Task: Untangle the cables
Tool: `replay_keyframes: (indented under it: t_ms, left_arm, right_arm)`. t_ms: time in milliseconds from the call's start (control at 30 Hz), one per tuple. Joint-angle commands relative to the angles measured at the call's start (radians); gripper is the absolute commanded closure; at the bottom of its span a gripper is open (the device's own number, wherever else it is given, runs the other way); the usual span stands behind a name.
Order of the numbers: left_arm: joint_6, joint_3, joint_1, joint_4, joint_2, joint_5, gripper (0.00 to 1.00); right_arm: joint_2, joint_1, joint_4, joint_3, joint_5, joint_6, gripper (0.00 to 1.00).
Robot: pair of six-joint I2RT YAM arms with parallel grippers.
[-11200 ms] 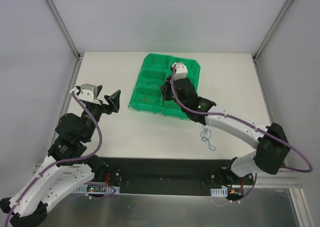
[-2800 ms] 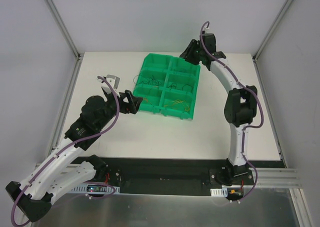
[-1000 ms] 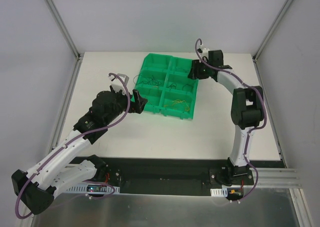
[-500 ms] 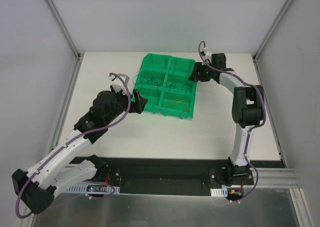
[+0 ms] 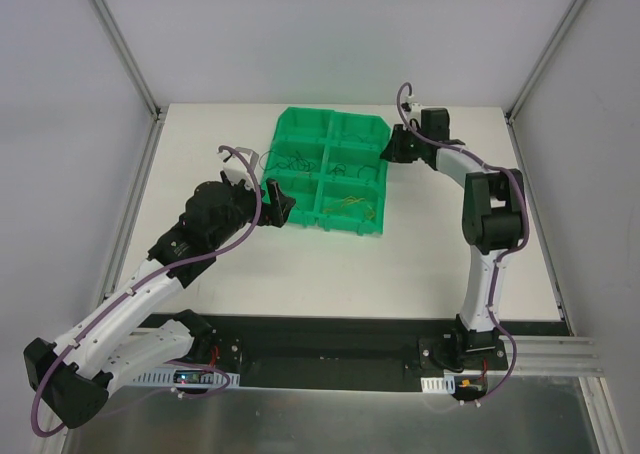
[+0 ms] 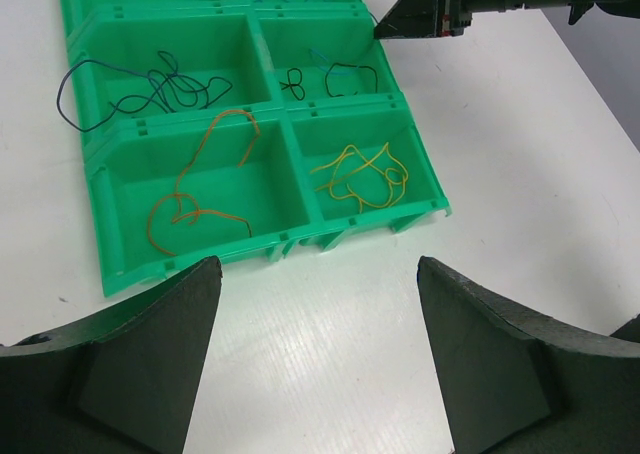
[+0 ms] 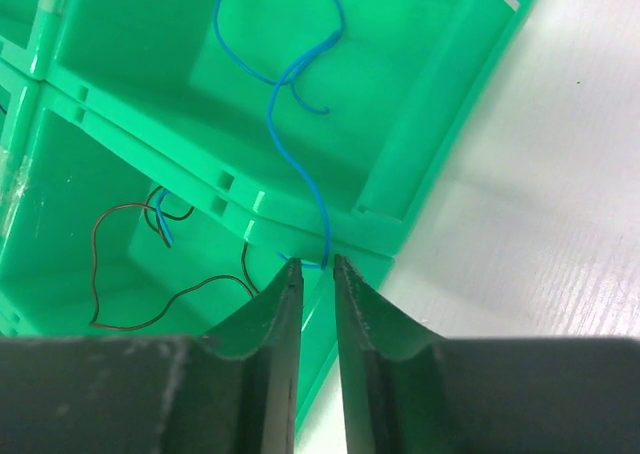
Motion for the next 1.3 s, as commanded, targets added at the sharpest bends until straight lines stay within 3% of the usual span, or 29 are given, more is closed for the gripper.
replay_keyframes:
  t_ms: [0, 233, 733, 1000, 1033, 1100, 1133, 1267]
  left_arm:
    - [-0.006, 0.021, 0.006, 0.037, -0.014, 0.025, 0.21]
    - [-0.009, 0.021, 0.006, 0.037, -0.017, 0.026, 0.22]
    - [-0.008, 0.021, 0.006, 0.037, -0.031, 0.025, 0.21]
    - [-0.006, 0.021, 0.006, 0.036, -0.034, 0.023, 0.21]
    - [-0.006, 0.021, 0.006, 0.037, -0.037, 0.019, 0.21]
    - [-0.004, 0.021, 0.006, 0.036, -0.037, 0.016, 0.22]
    - [-0.004, 0.021, 0.006, 0.037, -0.040, 0.016, 0.22]
    - [-0.006, 0.021, 0.006, 0.037, -0.040, 0.026, 0.21]
  right_arm:
    - [-0.045, 0.030, 0.044, -0.013, 0.086, -0.001, 0.84]
    - [-0.075, 0.059, 0.075, -0.030, 0.180, -0.023, 0.95]
    - [-0.166, 0.070, 0.232, -0.095, 0.140, 0.075, 1.00]
    - [-0.127, 0.073, 0.202, -0.006, 0.138, 0.160, 1.00]
    - [-0.127, 0.075, 0.187, 0.000, 0.152, 0.160, 0.90]
    - [-0.134, 0.072, 0.170, -0.007, 0.169, 0.149, 0.59]
    - [-0.134, 0.070, 0.168, -0.016, 0.162, 0.142, 0.51]
    - [-0.095, 0.049, 0.170, -0.017, 0.070, 0.131, 0.41]
